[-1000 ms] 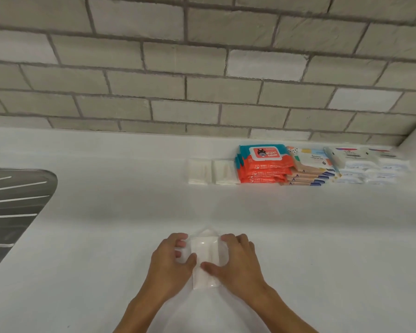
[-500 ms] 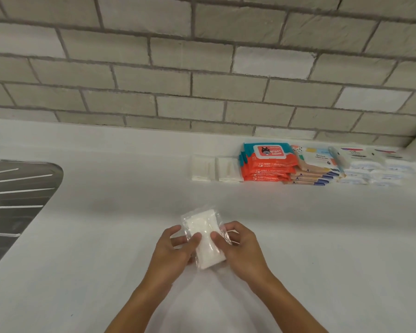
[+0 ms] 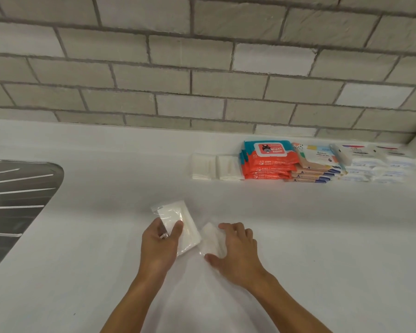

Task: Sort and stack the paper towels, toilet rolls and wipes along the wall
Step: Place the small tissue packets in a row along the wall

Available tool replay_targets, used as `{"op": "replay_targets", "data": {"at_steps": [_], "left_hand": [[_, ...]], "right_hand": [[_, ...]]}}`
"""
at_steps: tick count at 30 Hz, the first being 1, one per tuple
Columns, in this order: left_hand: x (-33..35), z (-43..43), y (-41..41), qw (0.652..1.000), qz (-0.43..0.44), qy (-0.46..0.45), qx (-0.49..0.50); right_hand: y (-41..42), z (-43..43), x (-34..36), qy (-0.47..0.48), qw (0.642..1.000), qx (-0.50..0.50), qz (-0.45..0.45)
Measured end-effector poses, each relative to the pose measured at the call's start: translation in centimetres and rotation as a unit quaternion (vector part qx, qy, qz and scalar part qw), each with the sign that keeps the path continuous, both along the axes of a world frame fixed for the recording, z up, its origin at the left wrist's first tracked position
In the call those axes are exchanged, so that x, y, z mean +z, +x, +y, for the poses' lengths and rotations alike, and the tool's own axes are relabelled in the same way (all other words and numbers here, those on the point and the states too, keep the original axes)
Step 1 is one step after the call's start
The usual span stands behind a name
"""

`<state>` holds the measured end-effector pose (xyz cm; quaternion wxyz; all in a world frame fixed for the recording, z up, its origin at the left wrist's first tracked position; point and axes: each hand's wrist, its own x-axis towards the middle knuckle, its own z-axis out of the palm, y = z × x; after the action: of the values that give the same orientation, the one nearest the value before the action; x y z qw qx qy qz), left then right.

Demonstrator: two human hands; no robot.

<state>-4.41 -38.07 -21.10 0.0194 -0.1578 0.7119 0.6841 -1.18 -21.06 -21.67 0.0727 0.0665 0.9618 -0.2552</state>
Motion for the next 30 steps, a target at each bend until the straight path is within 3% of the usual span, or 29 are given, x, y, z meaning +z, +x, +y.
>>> {"op": "replay_targets", "data": {"at_steps": [9,18,30], "left_hand": [[0.2,-0.2,-1.0,0.999,0.017,-0.027,0.0],[0.5,0.0,-1.8,0.999,0.019,-0.043,-0.015],[1.3,0.5,-5.3,0.997,0.012,-0.039,-0.069]], "right_hand": [[-0.7,0.5,1.0,-0.104,0.989,-0.096,-0.047],[-1.2,0.7,1.9,-0.095,0.988,-0.102,-0.068],[-4.3,2.1,3.5,-0.249,0.958,-0.128,0.066]]}}
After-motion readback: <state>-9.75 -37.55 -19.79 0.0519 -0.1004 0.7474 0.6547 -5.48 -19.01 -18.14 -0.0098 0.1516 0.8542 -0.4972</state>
